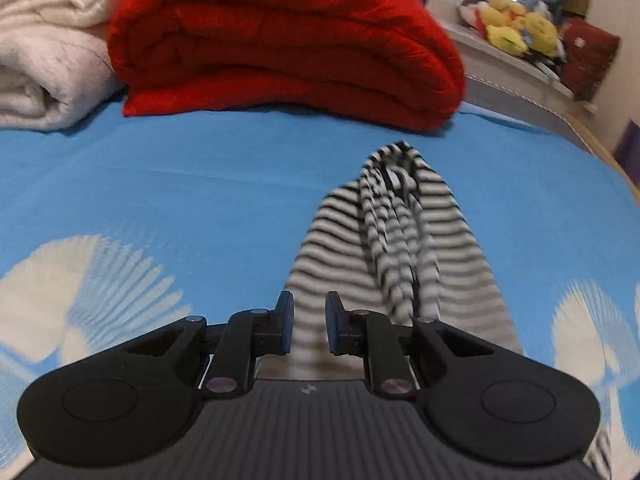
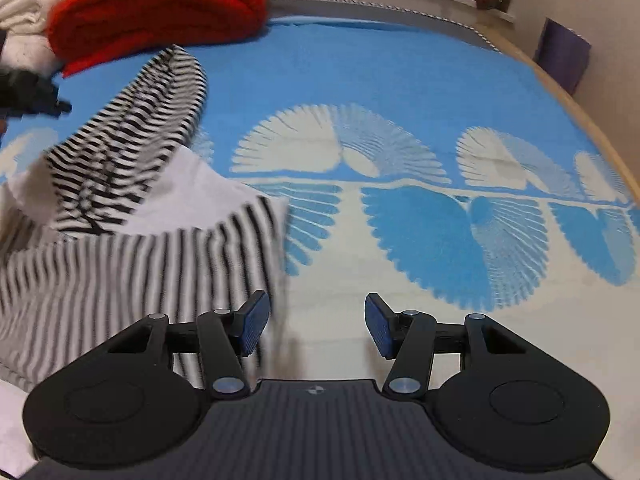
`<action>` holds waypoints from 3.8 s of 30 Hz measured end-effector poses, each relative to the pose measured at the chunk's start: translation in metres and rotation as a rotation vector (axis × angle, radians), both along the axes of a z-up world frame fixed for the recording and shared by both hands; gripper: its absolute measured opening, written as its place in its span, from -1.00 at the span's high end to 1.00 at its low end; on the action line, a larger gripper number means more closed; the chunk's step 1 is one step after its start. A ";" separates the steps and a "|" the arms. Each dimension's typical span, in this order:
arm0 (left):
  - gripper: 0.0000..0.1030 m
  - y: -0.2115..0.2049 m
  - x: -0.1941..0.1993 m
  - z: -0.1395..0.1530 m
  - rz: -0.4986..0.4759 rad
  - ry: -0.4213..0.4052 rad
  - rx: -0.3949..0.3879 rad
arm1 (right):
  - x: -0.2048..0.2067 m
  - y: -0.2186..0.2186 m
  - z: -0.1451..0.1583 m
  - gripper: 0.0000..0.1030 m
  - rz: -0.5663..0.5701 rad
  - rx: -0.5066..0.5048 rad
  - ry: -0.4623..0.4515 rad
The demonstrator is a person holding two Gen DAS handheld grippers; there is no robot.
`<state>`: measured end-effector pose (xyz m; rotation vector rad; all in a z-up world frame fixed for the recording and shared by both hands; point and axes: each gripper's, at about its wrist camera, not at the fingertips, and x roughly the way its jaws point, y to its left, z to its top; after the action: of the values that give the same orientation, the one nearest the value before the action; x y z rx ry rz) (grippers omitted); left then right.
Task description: Fold small clothes
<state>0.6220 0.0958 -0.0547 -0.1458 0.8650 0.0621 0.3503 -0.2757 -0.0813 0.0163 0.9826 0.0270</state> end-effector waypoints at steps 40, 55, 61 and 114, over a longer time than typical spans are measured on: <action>0.59 0.041 -0.310 0.071 -0.344 0.021 -0.208 | -0.016 -0.022 0.037 -0.06 -0.123 0.202 -0.142; 0.11 0.034 -0.267 -0.024 0.275 0.380 -0.500 | 0.006 0.047 -0.021 -0.06 -0.082 0.558 0.124; 0.97 0.041 -0.259 -0.023 0.282 0.311 -0.488 | 0.017 0.063 -0.036 0.98 -0.095 0.605 0.165; 0.66 0.061 -0.274 -0.034 0.281 0.300 -0.329 | -0.018 0.066 -0.013 0.29 -0.052 0.699 0.152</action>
<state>0.3476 0.1571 -0.0883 -0.5783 1.1465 0.2084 0.3327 -0.2098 -0.0940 0.6934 1.0826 0.3242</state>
